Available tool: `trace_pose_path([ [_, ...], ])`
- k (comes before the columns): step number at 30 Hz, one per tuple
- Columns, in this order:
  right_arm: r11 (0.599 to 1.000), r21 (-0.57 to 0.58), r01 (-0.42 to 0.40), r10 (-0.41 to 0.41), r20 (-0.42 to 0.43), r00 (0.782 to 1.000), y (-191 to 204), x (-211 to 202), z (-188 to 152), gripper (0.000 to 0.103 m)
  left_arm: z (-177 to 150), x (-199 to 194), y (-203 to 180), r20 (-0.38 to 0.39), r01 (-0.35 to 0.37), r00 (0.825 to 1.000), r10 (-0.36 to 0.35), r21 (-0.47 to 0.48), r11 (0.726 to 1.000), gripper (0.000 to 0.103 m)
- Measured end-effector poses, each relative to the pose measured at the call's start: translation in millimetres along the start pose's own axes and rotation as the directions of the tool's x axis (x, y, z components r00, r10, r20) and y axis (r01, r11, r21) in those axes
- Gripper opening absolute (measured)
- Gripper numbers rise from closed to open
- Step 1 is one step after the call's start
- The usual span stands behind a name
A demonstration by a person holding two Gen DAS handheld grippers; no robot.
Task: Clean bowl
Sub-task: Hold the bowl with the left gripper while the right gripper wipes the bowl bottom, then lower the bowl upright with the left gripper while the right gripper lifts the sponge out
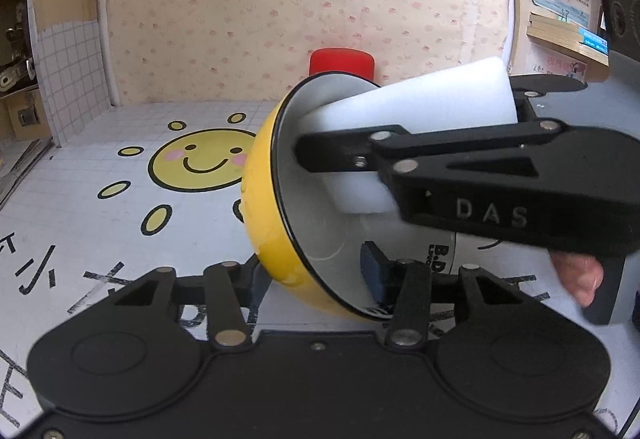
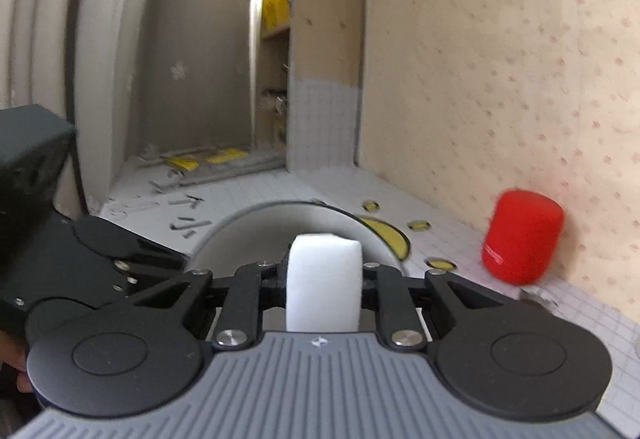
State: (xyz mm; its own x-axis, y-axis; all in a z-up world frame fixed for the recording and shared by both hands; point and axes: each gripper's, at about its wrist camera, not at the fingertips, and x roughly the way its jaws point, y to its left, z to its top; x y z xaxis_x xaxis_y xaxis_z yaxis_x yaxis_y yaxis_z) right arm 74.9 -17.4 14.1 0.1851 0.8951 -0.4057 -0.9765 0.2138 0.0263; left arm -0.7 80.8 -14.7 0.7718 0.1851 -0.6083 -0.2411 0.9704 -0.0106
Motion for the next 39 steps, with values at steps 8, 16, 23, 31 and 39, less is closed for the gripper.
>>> trace_pose_path([
  [8,1.000,-0.009,-0.016,0.016,-0.070,0.997,-2.5,4.2,1.9,0.021,4.4,4.7,-1.6,-0.007,0.005,1.000,-0.005,0.009,1.000,0.050],
  [16,0.998,-0.006,0.059,-0.060,-0.034,0.998,-8.9,-6.2,1.7,0.021,14.5,14.7,6.3,-0.039,0.031,0.999,-0.033,-0.055,0.998,0.050],
  [23,0.994,-0.010,0.109,-0.109,-0.011,0.994,-12.3,-9.6,0.6,0.021,21.6,15.6,10.6,-0.051,0.018,0.998,-0.021,-0.054,0.998,0.050],
  [31,0.990,0.016,0.143,-0.143,0.004,0.990,-18.2,-15.2,0.4,0.022,30.4,16.7,23.9,-0.042,0.000,0.999,-0.004,-0.075,0.997,0.050],
  [39,0.988,0.000,0.158,-0.157,0.009,0.987,-15.7,-12.3,1.0,0.022,44.3,27.2,37.1,-0.039,-0.025,0.999,0.022,-0.087,0.996,0.050],
])
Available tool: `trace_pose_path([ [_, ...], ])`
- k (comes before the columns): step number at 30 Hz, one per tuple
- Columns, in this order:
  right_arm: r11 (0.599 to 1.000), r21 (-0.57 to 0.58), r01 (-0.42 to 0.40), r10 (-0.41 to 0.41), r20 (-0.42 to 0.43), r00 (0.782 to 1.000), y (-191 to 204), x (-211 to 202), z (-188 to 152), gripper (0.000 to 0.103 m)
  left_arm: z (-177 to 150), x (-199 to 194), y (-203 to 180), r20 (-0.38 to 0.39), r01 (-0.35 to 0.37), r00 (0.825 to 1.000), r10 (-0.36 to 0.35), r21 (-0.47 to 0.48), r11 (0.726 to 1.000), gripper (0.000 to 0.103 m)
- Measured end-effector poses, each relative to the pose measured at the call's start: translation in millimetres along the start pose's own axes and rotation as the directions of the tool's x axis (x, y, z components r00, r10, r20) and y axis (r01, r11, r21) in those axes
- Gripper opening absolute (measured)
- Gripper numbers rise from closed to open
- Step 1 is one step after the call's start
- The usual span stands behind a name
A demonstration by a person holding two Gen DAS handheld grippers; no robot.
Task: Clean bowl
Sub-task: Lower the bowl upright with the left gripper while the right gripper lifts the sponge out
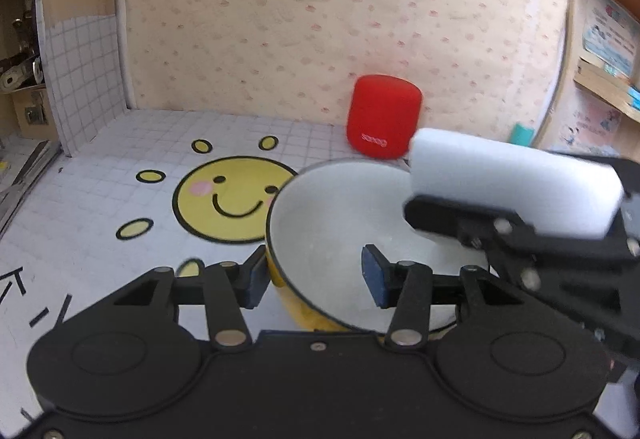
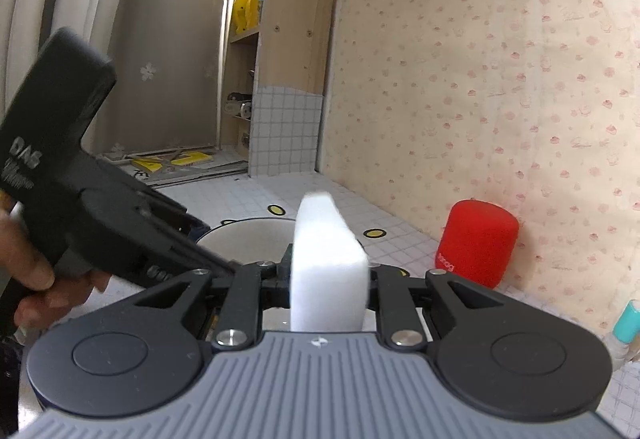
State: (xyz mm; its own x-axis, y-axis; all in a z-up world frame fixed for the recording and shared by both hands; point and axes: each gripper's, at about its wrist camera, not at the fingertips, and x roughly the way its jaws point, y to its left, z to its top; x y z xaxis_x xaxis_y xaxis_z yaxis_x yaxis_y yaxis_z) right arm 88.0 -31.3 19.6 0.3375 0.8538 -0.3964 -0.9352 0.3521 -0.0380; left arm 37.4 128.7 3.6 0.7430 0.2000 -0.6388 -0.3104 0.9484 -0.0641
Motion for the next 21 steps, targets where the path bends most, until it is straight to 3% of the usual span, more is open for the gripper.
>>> trace_pose_path([
  [8,1.000,-0.001,0.022,-0.022,0.010,1.000,-0.2,1.2,0.0,0.022,0.7,23.0,0.5,-0.036,0.008,0.999,-0.008,-0.006,1.000,0.050],
  [21,0.995,0.009,0.104,-0.103,-0.022,0.994,-10.3,5.8,-1.1,0.021,4.7,41.3,-8.1,-0.019,0.031,0.999,-0.031,-0.007,1.000,0.054],
])
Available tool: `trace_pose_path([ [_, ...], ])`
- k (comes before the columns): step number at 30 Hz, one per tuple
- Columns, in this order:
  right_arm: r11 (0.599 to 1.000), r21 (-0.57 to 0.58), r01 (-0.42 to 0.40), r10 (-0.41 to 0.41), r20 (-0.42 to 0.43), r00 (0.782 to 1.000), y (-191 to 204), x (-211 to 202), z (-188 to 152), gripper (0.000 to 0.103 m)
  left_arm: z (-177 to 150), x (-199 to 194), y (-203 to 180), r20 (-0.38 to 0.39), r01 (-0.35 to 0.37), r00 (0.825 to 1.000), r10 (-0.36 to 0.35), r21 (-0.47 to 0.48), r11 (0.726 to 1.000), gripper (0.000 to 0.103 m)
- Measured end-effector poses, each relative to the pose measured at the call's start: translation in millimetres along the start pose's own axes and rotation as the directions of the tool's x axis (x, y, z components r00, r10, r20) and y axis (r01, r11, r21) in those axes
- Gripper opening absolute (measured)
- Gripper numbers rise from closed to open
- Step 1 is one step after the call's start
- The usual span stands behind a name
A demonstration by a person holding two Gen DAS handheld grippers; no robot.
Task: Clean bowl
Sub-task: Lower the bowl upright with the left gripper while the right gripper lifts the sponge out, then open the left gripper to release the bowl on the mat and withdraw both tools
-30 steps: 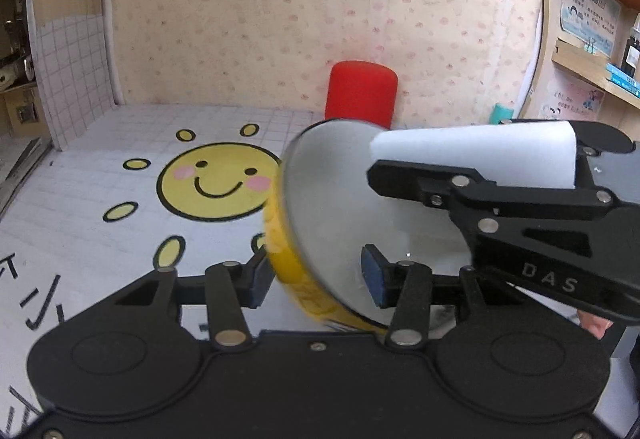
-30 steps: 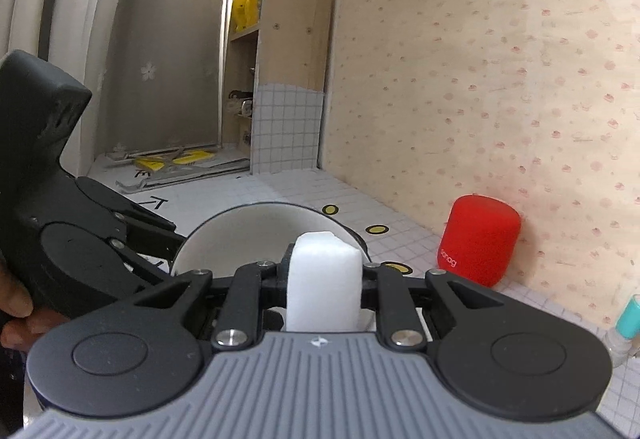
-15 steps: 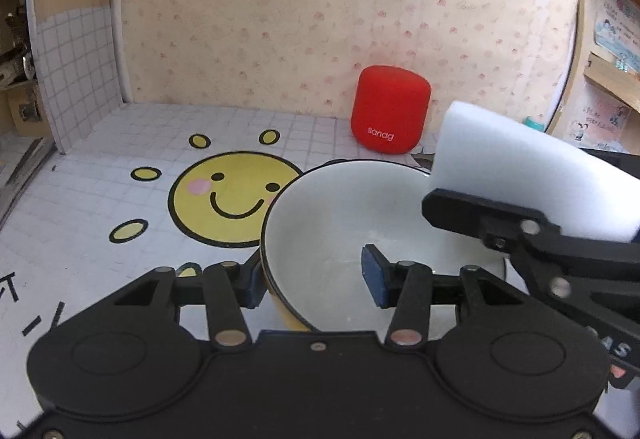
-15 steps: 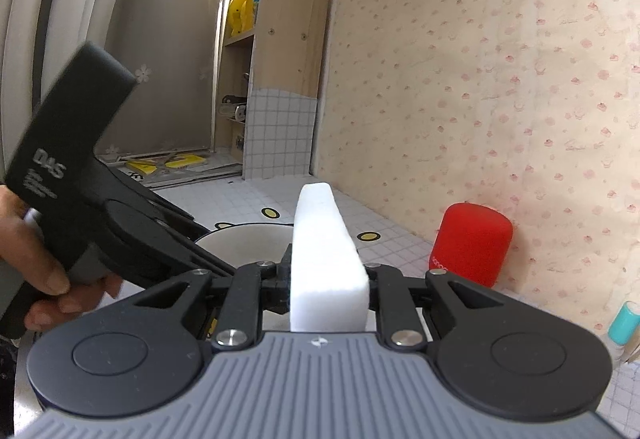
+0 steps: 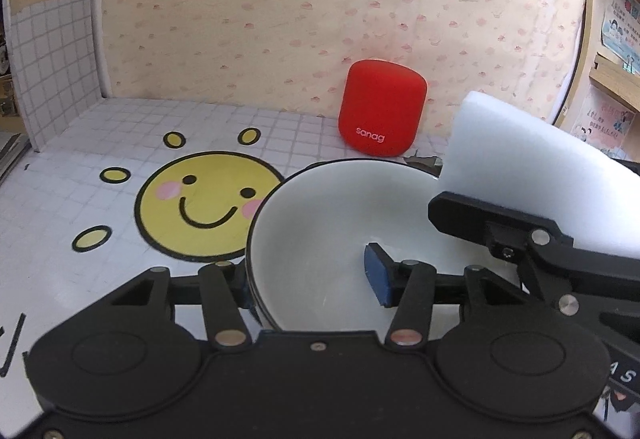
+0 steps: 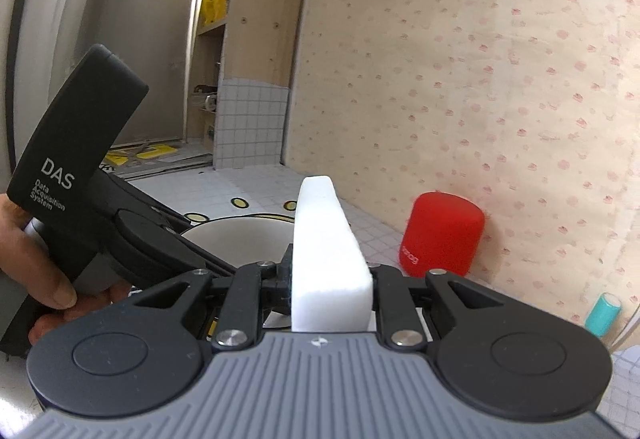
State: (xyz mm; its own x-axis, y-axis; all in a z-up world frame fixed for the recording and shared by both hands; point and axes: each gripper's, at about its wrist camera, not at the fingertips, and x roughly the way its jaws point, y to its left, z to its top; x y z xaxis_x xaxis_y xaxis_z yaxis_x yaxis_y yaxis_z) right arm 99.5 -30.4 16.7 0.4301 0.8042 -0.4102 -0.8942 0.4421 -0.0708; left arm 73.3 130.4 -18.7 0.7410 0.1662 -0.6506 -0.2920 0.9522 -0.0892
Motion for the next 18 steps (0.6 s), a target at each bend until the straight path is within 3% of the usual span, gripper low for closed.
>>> trace_pose_path([
  [18,0.975,0.105,0.196,-0.192,-0.047,0.980,-41.5,-0.3,-8.4,0.021,28.8,41.8,-36.1,-0.001,0.032,0.999,-0.032,0.057,0.998,0.062],
])
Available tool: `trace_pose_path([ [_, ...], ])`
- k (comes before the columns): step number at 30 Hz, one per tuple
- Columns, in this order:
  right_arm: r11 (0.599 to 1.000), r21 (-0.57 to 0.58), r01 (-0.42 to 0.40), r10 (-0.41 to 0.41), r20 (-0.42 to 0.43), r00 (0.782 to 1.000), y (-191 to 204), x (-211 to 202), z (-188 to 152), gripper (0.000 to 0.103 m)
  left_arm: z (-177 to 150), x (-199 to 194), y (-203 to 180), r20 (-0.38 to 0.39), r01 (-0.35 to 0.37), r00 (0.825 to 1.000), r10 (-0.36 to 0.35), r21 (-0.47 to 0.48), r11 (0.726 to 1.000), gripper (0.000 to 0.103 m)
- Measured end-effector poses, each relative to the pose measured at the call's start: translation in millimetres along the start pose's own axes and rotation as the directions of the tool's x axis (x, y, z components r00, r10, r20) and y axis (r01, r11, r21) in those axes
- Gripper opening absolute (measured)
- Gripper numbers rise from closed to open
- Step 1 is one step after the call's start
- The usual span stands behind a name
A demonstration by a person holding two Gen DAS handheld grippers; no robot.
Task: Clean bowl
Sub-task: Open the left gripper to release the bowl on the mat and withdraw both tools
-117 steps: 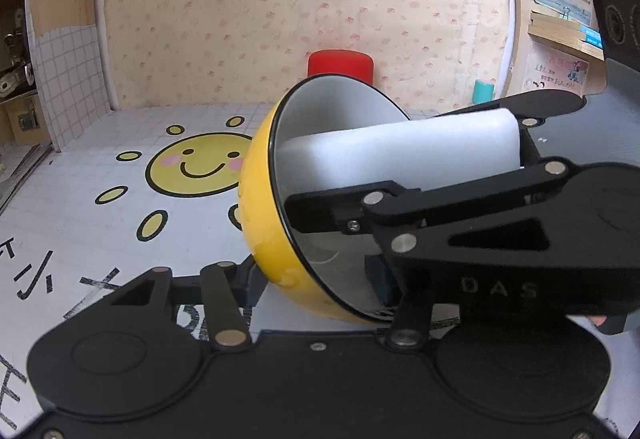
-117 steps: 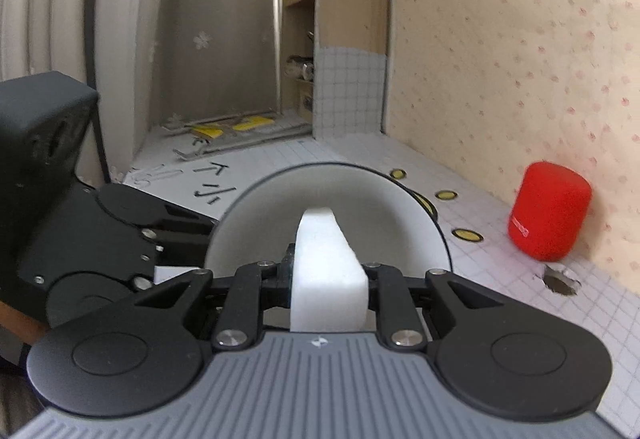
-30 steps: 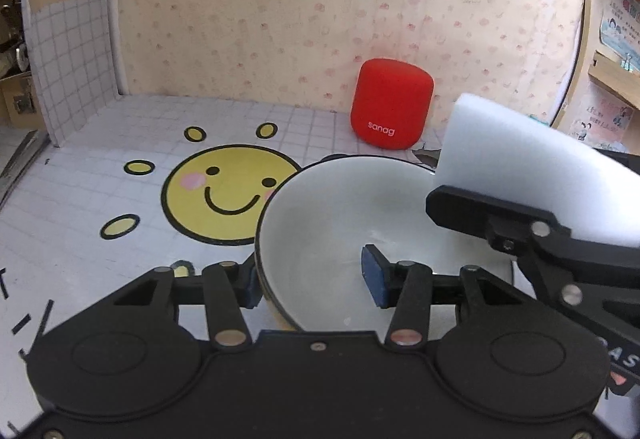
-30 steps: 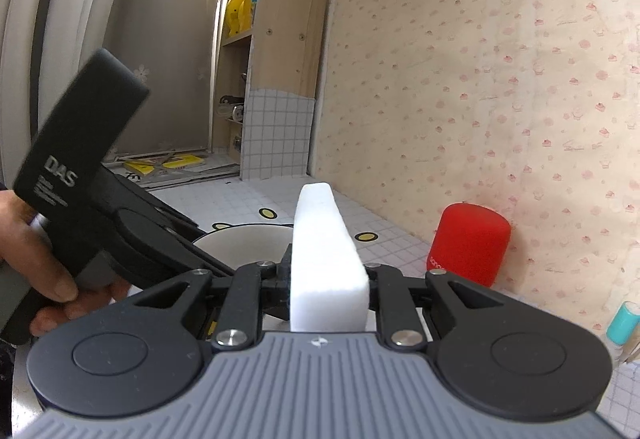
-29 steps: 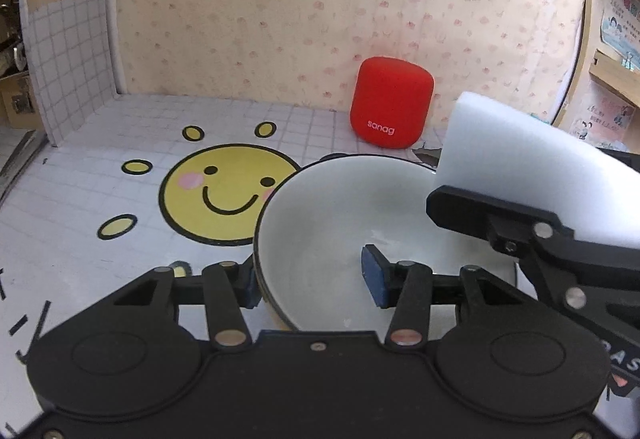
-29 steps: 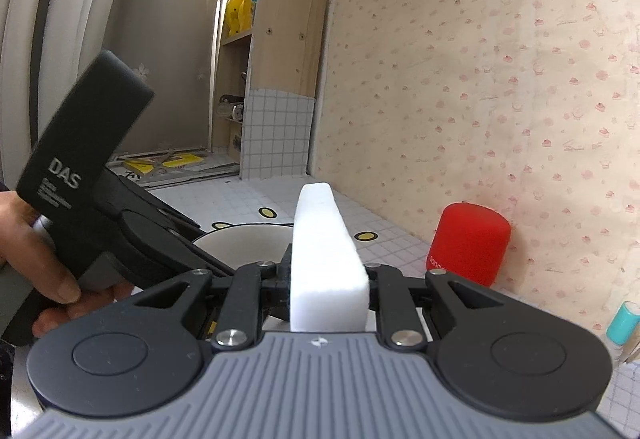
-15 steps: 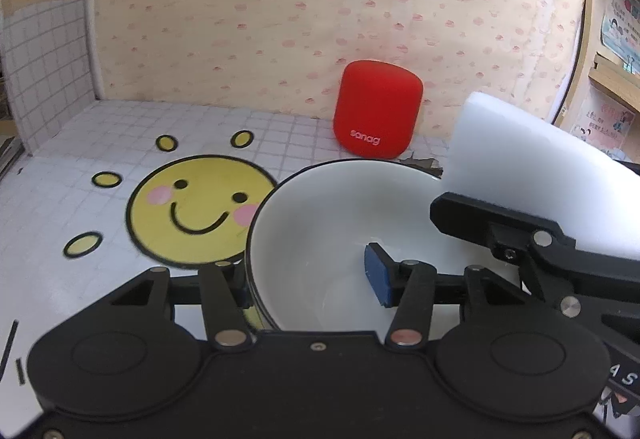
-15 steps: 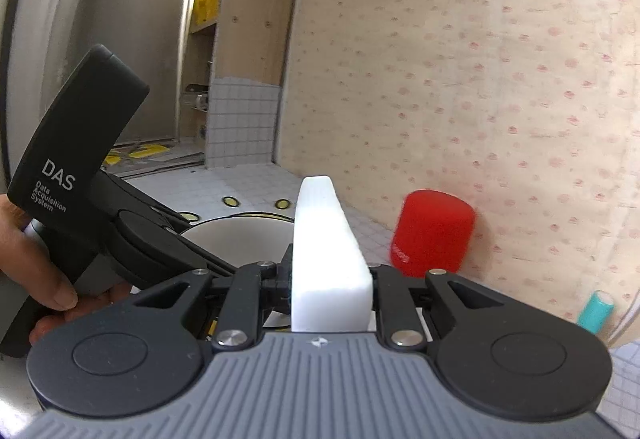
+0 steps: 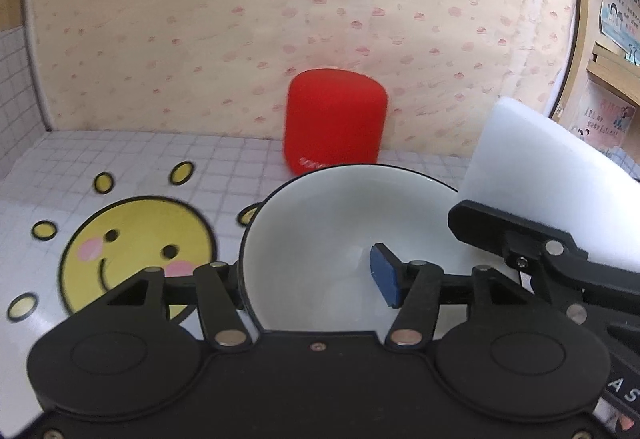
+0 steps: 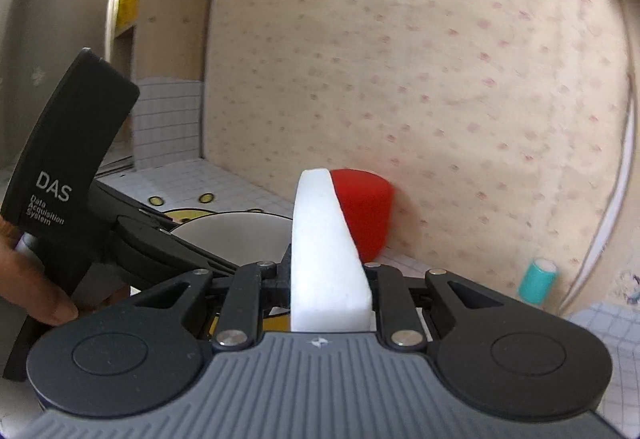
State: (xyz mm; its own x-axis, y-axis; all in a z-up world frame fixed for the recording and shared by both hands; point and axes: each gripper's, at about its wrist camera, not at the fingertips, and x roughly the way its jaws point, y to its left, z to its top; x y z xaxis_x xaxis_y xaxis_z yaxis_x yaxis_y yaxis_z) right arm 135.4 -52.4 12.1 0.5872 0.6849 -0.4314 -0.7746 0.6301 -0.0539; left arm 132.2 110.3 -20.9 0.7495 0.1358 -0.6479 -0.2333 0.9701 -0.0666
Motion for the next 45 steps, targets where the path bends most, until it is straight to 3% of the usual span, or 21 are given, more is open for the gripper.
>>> trace_pose_path([
  [3,1.000,-0.007,0.008,-0.008,-0.010,1.000,1.0,1.9,-1.9,0.022,-2.8,-2.1,1.2,0.014,-0.021,1.000,0.021,-0.011,1.000,0.072],
  [9,1.000,0.019,0.003,-0.003,-0.004,1.000,-0.5,2.6,-0.7,0.022,-7.2,-20.3,8.4,0.056,-0.035,0.998,0.035,-0.016,0.999,0.072],
  [14,0.997,0.077,0.027,-0.028,0.003,1.000,-4.1,0.1,2.4,0.022,-11.0,-37.4,9.8,0.090,-0.049,0.995,0.051,-0.026,0.998,0.081],
  [19,0.984,0.152,0.092,-0.094,0.003,0.996,-6.1,-8.6,-2.0,0.022,-19.4,-56.8,2.7,0.151,-0.066,0.986,0.065,0.002,0.998,0.082],
  [25,0.942,0.267,0.201,-0.209,-0.002,0.978,-10.1,-24.2,-11.2,0.022,-29.9,-78.3,5.2,0.194,-0.072,0.978,0.072,-0.007,0.997,0.083],
  [32,0.909,0.297,0.291,-0.280,-0.080,0.957,-7.2,-19.3,-19.6,0.022,-41.9,-95.8,0.5,0.239,-0.082,0.968,0.080,-0.001,0.997,0.091],
  [35,0.907,0.295,0.301,-0.268,-0.146,0.952,-6.2,-12.6,-21.9,0.022,-43.5,-97.6,-3.5,0.212,-0.073,0.975,0.067,0.020,0.997,0.100],
  [42,0.919,0.254,0.302,-0.245,-0.231,0.942,0.3,2.1,-22.7,0.024,-58.7,-100.2,-14.0,0.182,-0.059,0.982,0.046,0.064,0.996,0.102],
  [44,0.919,0.243,0.309,-0.245,-0.259,0.934,3.5,5.0,-23.6,0.029,-63.1,-101.8,-14.8,0.170,-0.041,0.985,0.030,0.063,0.997,0.102],
  [45,0.919,0.239,0.313,-0.247,-0.267,0.931,4.7,5.6,-23.9,0.041,-64.1,-102.2,-14.6,0.166,-0.038,0.986,0.027,0.063,0.997,0.102],
])
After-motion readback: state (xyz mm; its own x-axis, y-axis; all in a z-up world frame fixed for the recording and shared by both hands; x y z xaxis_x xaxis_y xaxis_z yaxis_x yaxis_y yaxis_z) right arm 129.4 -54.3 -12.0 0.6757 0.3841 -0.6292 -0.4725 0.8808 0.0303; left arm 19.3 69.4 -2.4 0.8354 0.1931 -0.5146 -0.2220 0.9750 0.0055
